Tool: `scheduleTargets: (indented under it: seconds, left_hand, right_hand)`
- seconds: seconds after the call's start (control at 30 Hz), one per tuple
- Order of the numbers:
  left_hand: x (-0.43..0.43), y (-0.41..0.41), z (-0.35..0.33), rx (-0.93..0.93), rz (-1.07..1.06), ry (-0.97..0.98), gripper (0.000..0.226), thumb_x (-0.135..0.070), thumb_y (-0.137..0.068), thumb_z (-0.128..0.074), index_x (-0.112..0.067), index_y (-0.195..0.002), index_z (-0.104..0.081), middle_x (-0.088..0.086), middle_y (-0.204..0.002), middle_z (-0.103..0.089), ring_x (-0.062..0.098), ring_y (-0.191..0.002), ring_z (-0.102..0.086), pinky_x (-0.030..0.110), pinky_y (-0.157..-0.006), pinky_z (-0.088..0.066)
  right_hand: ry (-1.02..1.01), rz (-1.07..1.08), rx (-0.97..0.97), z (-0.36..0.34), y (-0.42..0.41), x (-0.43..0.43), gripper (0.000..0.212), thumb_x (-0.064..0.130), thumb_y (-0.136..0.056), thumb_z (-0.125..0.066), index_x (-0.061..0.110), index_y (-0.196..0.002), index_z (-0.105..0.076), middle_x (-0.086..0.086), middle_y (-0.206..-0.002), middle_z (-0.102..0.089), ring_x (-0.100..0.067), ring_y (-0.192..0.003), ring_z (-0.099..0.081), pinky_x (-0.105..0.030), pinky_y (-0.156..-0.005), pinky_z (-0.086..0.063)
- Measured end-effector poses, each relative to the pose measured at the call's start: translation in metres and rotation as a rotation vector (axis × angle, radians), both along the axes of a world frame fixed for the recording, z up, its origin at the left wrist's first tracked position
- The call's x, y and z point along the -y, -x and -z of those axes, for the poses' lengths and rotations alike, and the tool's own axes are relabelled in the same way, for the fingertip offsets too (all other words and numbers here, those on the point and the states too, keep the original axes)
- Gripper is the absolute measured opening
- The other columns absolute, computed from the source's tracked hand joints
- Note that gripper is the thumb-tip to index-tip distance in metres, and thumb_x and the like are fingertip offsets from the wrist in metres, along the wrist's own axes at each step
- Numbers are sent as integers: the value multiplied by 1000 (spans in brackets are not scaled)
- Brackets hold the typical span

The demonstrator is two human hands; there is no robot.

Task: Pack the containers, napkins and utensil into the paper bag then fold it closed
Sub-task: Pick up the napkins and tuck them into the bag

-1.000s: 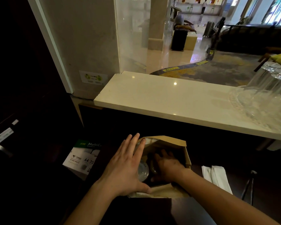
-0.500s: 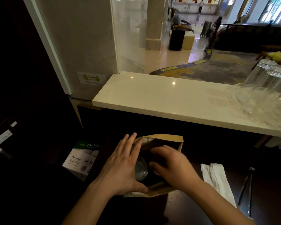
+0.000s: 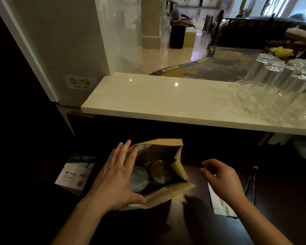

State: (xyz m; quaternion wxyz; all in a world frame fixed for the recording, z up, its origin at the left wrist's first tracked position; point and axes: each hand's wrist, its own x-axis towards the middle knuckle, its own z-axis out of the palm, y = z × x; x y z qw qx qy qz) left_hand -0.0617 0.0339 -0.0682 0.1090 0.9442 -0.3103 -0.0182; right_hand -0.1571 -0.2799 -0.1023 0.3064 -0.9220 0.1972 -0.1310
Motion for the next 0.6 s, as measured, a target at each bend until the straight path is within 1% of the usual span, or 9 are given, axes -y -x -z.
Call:
scheduleTargets:
  seconds: [0.07, 0.1, 0.2, 0.3, 0.37, 0.43, 0.47, 0.53, 0.6]
  left_hand:
    - [-1, 0, 0, 3, 1, 2, 149, -89, -43, -65, -35, -148, 26, -12, -156, 37, 10, -141, 34, 38, -114, -3]
    - [-2, 0, 0, 1, 3, 4, 149, -90, -42, -63, -36, -149, 26, -12, -157, 36, 10, -141, 34, 39, -113, -4]
    - [-3, 0, 0, -17, 8, 13, 148, -91, -42, -62, -39, -148, 26, -13, -156, 36, 8, -140, 36, 40, -112, -7]
    - [-3, 2, -2, -20, 5, 4, 147, -90, -42, -63, -39, -148, 25, -14, -156, 37, 6, -139, 37, 39, -111, -8]
    - [-4, 4, -3, -19, 0, -6, 147, -89, -43, -65, -38, -149, 24, -15, -155, 38, 6, -138, 38, 39, -110, -8]
    - [-4, 4, -4, -23, -2, -10, 146, -88, -44, -66, -38, -149, 23, -15, -155, 39, 6, -138, 38, 39, -111, -8]
    - [-5, 4, -5, -24, 0, -12, 146, -88, -45, -66, -38, -149, 22, -15, -155, 39, 6, -139, 37, 40, -111, -9]
    - [-6, 4, -5, -27, -2, -15, 145, -88, -45, -66, -39, -149, 24, -15, -154, 39, 7, -139, 37, 40, -111, -9]
    - [-6, 6, -5, -29, -9, -13, 145, -87, -45, -67, -41, -146, 27, -15, -154, 40, 7, -139, 37, 41, -111, -9]
  right_hand:
    - [54, 73, -130, 23, 3, 21, 28, 29, -85, -69, 25, -112, -66, 12, -93, -70, -3, -77, -65, -28, -65, -49]
    - [81, 106, -188, 34, 5, 31, 31, 30, -86, -67, 24, -117, -64, 9, -103, -70, -10, -82, -67, -30, -67, -50]
    - [178, 179, -393, 60, 9, 56, 42, 34, -90, -62, 19, -129, -55, -5, -125, -60, -25, -97, -67, -34, -71, -52]
    - [193, 219, -574, 75, 10, 71, 40, 31, -92, -57, 13, -126, -51, -14, -133, -50, -34, -102, -64, -39, -75, -52]
    - [167, 243, -624, 82, 9, 76, 36, 24, -92, -55, 8, -124, -50, -18, -131, -48, -36, -102, -63, -41, -80, -52]
    - [154, 270, -637, 87, 7, 79, 37, 22, -91, -56, 5, -123, -48, -20, -127, -51, -36, -101, -63, -41, -79, -50]
    - [148, 277, -639, 89, 7, 80, 37, 22, -91, -59, 4, -122, -49, -19, -121, -55, -35, -98, -63, -40, -77, -50]
    - [129, 284, -623, 91, 6, 83, 31, 22, -88, -63, 5, -113, -54, -12, -100, -63, -29, -86, -64, -36, -69, -51]
    - [94, 301, -589, 94, 7, 87, 18, 21, -85, -66, 8, -97, -60, -4, -79, -61, -23, -71, -61, -34, -62, -52]
